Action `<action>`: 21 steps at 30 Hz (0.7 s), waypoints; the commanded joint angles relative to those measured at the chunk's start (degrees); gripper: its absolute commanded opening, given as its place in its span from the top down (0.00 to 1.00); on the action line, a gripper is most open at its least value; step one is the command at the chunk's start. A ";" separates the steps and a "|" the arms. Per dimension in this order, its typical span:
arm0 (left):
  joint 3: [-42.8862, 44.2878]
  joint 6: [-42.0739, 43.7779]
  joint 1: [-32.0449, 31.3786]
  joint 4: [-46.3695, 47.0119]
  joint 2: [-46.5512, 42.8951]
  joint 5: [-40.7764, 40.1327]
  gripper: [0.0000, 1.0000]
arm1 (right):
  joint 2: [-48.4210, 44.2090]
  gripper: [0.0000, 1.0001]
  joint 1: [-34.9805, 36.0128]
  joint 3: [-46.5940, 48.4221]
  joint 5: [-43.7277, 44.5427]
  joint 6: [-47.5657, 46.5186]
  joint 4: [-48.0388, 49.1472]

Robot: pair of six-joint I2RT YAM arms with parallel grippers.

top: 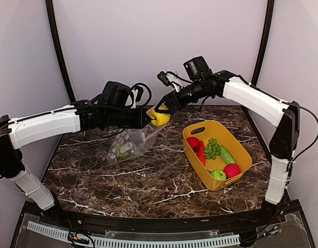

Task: Place the food in the zip-top bag and seal the zipper
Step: Place the fake fruit in the zipper food storage bag, then adjust the fake fruit in the zipper food storage bag.

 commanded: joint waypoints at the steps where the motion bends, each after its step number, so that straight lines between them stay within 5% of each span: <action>1: 0.54 -0.03 -0.18 -0.18 -0.54 0.29 0.97 | -5.11 0.18 0.04 -2.99 2.51 -1.61 1.00; 12: -0.02 -0.80 -0.13 0.11 -0.72 0.23 0.97 | -7.41 0.15 0.54 -9.15 7.00 -4.33 1.88; 21: -0.43 -1.50 -0.18 0.28 -1.01 0.40 0.97 | 2.34 0.09 1.09 -1.83 10.90 -0.30 -0.58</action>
